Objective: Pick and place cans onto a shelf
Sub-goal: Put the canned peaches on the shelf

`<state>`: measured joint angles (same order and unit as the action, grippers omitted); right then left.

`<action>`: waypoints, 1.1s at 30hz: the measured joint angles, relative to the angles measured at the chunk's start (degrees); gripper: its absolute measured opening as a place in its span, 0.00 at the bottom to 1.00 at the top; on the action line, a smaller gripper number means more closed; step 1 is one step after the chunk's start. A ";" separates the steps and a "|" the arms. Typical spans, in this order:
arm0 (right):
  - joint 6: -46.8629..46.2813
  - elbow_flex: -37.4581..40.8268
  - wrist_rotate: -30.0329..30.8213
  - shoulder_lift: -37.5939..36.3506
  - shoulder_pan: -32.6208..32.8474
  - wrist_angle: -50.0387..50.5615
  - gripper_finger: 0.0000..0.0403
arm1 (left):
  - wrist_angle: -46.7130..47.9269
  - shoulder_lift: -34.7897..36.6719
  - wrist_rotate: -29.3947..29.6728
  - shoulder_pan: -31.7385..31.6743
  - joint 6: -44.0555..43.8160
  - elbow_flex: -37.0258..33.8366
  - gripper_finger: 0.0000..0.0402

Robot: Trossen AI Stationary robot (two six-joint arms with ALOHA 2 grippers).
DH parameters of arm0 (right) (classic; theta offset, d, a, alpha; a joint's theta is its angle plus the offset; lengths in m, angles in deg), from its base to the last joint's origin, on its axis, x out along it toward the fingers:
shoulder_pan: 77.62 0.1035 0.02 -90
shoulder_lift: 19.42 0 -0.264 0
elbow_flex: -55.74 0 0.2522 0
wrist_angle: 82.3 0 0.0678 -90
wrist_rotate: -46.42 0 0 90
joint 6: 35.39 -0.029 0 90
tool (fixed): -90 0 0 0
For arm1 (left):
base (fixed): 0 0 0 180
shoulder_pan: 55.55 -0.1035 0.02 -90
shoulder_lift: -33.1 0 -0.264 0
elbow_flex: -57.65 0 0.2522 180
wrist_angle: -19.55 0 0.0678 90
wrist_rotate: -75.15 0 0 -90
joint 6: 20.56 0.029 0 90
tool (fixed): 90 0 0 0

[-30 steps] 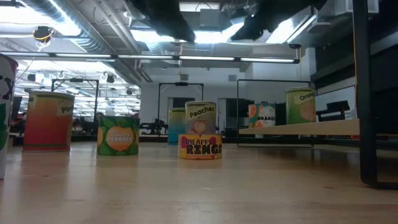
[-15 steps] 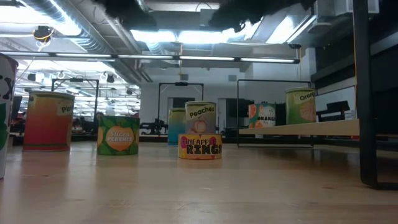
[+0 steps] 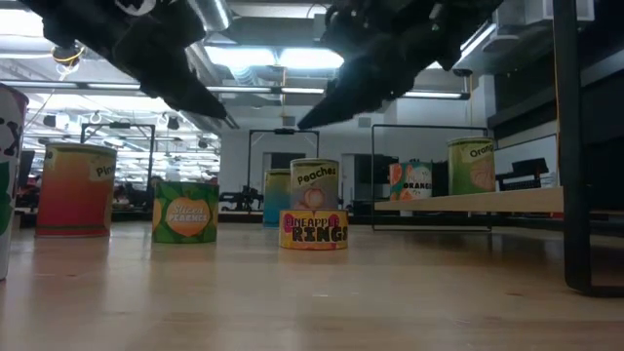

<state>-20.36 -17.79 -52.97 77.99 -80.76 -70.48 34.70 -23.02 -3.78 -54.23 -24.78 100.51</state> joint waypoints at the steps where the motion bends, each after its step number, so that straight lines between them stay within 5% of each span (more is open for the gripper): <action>1: 0.02 0.00 0.45 0.41 0.00 -0.03 0.47 | -0.02 0.00 0.00 0.00 -0.16 -0.04 0.25; 10: 0.13 0.00 7.02 1.18 -0.03 0.11 0.47 | -3.00 0.00 -1.53 0.00 -0.16 -0.06 0.25; 33: -1.11 -0.28 10.53 5.44 -0.98 0.60 0.47 | -3.66 -0.02 -1.55 0.02 -0.16 -0.06 0.25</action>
<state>-21.47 -18.07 -42.45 83.43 -81.74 -69.89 31.04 -23.04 -5.33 -54.21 -24.94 100.45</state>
